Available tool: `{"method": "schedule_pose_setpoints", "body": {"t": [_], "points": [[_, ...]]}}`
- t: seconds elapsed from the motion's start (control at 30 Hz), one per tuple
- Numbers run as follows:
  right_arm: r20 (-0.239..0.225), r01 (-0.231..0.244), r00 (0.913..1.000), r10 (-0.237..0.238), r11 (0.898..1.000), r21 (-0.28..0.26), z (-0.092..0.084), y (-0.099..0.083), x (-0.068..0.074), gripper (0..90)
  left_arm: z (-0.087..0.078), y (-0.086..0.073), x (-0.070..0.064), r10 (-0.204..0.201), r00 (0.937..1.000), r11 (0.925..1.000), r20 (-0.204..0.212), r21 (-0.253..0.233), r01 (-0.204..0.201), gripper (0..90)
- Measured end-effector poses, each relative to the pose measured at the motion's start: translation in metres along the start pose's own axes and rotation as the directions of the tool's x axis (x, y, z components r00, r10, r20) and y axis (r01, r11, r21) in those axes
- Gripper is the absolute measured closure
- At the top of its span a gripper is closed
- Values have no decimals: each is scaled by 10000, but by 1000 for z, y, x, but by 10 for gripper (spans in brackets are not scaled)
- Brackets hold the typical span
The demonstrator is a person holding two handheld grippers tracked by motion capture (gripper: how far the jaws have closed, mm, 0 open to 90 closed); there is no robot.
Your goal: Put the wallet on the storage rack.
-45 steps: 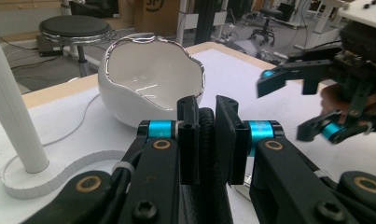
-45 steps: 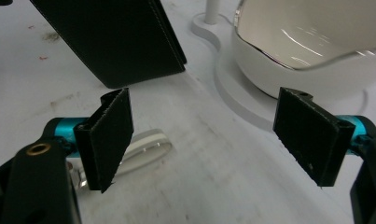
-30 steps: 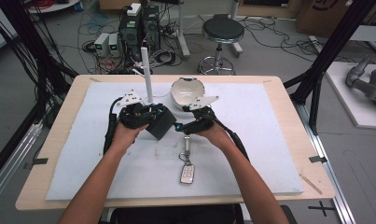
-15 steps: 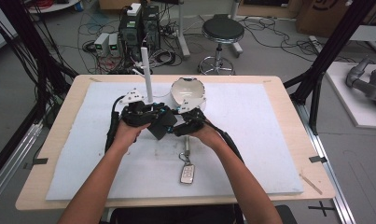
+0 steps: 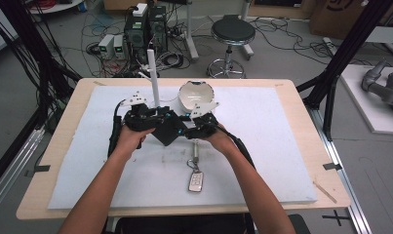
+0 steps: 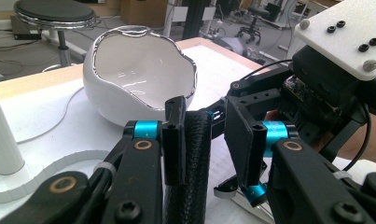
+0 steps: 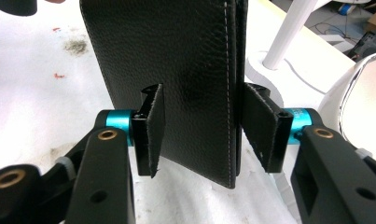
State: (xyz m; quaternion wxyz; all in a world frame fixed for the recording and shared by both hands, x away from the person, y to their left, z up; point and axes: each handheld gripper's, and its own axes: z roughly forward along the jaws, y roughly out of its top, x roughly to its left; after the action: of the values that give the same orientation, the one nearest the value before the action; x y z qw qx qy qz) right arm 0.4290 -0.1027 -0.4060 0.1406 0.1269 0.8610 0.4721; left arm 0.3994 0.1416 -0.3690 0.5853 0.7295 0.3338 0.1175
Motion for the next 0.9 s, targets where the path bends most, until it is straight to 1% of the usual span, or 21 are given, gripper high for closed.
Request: {"method": "schedule_pose_setpoints", "body": {"t": [0.07,0.1,0.13,0.17,0.2,0.23,0.27,0.3,0.43,0.47,0.5,0.53,0.57,0.6,0.63,0.67,0.7,0.77,0.8,0.87,0.9], "points": [[44,45,10000,-45,10000,28,0,0,0,529,0,0,0,0,10000,10000,-15,-12,0,681],[87,92,9999,-92,10000,21,-1,0,0,550,0,0,0,-5,10000,10000,-28,-2,5,678],[130,127,9998,-127,9999,2,-1,0,-1,586,0,0,0,-3,10000,10000,-21,-4,3,677],[239,122,9996,-120,9999,-78,-3,-1,-2,648,0,0,0,-17,10000,10000,-11,-2,17,674],[239,122,9996,-120,9999,-78,-3,-1,-2,648,-1,0,0,-13,10000,10000,-8,16,13,674],[199,104,9998,-101,9999,-123,-4,-2,-2,711,-1,0,0,5,10000,10000,-13,30,-5,669],[78,190,9998,-190,9998,-7,-3,-3,-1,726,-1,0,0,-8,10000,10000,17,25,8,669],[129,206,9997,-206,9998,-3,-4,-3,0,742,0,0,-1,2,10000,10000,25,25,-3,667],[-1,293,9996,-293,9995,-65,-6,-3,-2,780,-1,0,0,-2,10000,10000,31,25,2,664],[-77,258,9996,-259,9997,-35,-7,-3,-2,783,-2,1,1,8,10000,10000,-10,19,-8,653],[-50,311,9995,-311,9995,-38,-7,-3,-2,784,-2,1,1,8,10000,10000,-10,19,-8,620],[-18,349,9994,-349,9994,-19,-7,-3,-2,785,-3,1,1,16,9998,10000,-189,65,-15,583],[-1,396,9992,-396,9992,-62,-7,-3,-2,786,-7,0,6,111,9988,9997,-485,221,-100,562],[-11,382,9993,-382,9993,-40,-8,-3,-2,786,-7,0,6,111,9988,9997,-485,221,-100,539],[-13,435,9991,-435,9990,-32,-8,-4,-2,786,-11,-2,11,236,9963,9995,-821,223,-218,504],[-26,459,9989,-459,9989,-68,-8,-4,-2,786,-11,-2,11,236,9963,9995,-821,223,-218,464],[6,440,9990,-440,9990,-64,-8,-4,-2,786,-14,-2,14,200,9959,9997,-882,156,-187,446],[12,451,9990,-451,9990,-36,-8,-4,-2,785,-17,-4,19,88,9966,9998,-822,157,-75,434],[-10,458,9989,-458,9989,-36,-9,-4,-2,785,-17,-5,21,82,9974,9997,-715,253,-64,417],[15,486,9988,-485,9988,-20,-9,-4,-2,784,-15,-8,21,59,9996,9986,-264,529,-45,411],[-10,409,9992,-409,9992,16,-9,-4,-1,783,-9,-10,19,152,9998,9957,148,914,-165,411]]}}
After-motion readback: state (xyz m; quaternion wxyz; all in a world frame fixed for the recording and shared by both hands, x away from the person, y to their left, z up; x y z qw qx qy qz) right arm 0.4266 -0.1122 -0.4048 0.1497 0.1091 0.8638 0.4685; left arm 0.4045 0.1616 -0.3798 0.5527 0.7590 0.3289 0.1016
